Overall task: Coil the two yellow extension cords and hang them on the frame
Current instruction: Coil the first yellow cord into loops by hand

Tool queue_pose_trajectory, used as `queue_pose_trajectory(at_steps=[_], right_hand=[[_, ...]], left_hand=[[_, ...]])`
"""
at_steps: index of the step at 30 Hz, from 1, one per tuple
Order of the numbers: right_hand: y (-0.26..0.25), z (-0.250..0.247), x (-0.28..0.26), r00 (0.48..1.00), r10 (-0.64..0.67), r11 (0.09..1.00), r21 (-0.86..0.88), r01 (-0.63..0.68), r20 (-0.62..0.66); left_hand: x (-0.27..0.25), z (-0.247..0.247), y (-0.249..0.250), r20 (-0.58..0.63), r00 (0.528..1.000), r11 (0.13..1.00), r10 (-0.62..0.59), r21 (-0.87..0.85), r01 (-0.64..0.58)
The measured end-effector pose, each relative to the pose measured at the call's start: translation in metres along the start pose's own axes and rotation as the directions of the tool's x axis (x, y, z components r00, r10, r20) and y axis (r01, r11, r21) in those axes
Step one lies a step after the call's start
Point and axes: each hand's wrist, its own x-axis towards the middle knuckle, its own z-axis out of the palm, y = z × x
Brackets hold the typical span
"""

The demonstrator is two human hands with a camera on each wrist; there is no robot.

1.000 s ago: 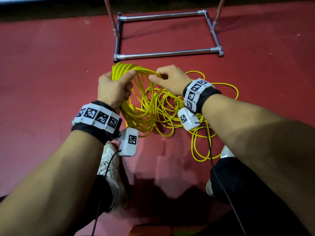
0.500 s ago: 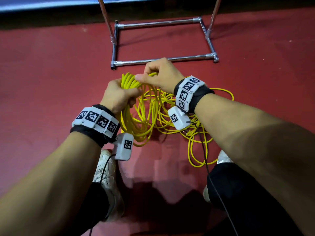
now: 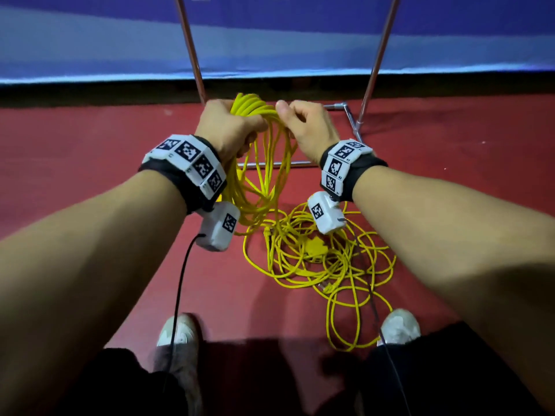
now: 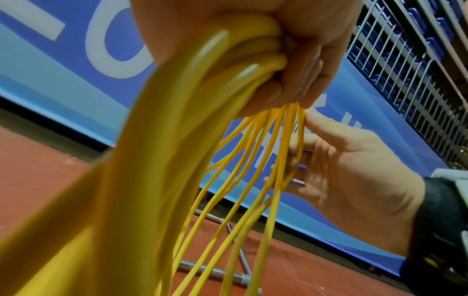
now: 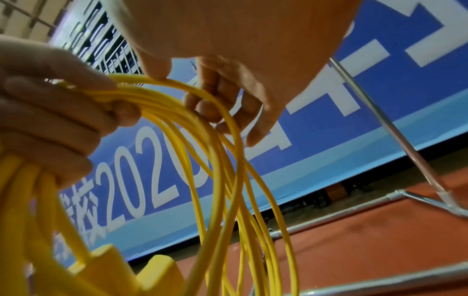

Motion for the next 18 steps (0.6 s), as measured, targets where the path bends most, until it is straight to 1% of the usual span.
queue_pose_trajectory(at_steps=[4,8,11,15,16,18], right_hand=[[-0.026,-0.019,0.036,0.997,-0.004,1.0,-0.011,0.003,-0.08],[-0.04,-0.031,0.062,0.994,-0.019,1.0,-0.01,0.019,-0.112],[-0.034,-0.035,0.07,0.993,-0.021,0.999,0.032,0.025,-0.114],[-0.024,-0.033,0.072,0.995,0.059,0.987,0.154,-0.046,-0.081],[-0.024,-0.035,0.073,0.996,0.062,0.981,0.189,-0.05,-0.06],[-0.025,-0.038,0.076,0.999,0.022,0.974,0.227,-0.013,-0.035]], left_hand=[[0.018,-0.002,0.038,-0.025,0.999,0.999,0.02,-0.024,-0.021],[0.031,-0.005,0.064,-0.048,0.998,0.998,0.042,-0.036,-0.044],[0.038,-0.001,0.062,-0.047,0.998,0.997,0.052,-0.05,-0.054],[0.046,0.008,0.051,-0.064,0.997,0.997,0.035,-0.07,-0.04],[0.047,0.008,0.051,-0.068,0.997,0.997,0.028,-0.07,-0.033],[0.05,0.005,0.054,-0.086,0.996,0.997,0.02,-0.071,-0.026]])
